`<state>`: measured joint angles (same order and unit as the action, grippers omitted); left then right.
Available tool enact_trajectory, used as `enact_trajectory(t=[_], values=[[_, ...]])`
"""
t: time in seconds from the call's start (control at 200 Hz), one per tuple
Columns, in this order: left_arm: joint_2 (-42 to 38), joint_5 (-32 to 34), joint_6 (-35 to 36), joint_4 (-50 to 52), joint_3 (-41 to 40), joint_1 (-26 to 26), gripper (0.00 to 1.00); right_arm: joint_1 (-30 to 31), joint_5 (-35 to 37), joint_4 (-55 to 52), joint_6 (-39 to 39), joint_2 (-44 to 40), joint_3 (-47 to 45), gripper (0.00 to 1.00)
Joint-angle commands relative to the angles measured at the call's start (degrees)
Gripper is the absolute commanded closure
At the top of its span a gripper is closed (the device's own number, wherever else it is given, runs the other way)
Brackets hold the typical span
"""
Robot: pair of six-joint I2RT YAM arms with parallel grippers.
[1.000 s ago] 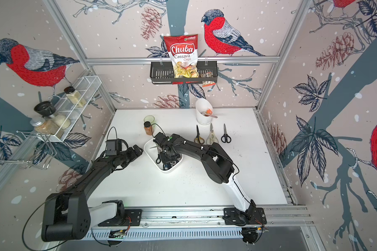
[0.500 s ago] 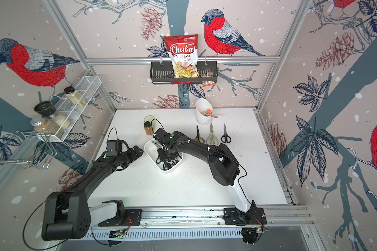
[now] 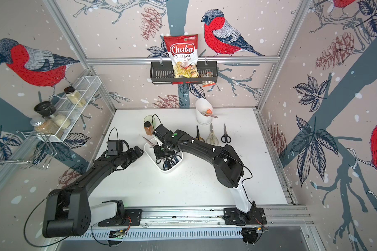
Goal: Take the scissors out of the storage box
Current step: Pick up the scissors from the storage box, then place the scissors at the center of the board.
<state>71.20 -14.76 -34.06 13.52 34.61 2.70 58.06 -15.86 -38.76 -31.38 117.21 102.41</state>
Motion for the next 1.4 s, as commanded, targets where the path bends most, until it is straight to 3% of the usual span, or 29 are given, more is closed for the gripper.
enact_trajectory(t=[0.0,0.145,0.54,0.905,1.396], values=[[0.3,1.0,0.6,-0.8,0.5,0.2,0.05,-1.0,-3.0,4.4,0.6,-1.2,0.0,1.0],[0.4,1.8,0.6,-0.6,0.5,0.2,0.05,-3.9,-2.1,5.0,-0.5,-1.9,0.2,1.0],[0.4,1.3,1.2,-0.2,0.5,0.3,0.05,-14.8,9.3,2.0,-9.5,1.6,0.8,1.0],[-1.4,1.3,-1.1,0.0,-0.2,0.3,0.05,-17.0,20.3,-8.1,-15.6,15.1,17.3,1.0],[-5.1,1.4,-2.1,0.6,-2.0,0.2,0.05,-17.5,17.6,-3.1,-20.6,17.8,12.8,1.0]])
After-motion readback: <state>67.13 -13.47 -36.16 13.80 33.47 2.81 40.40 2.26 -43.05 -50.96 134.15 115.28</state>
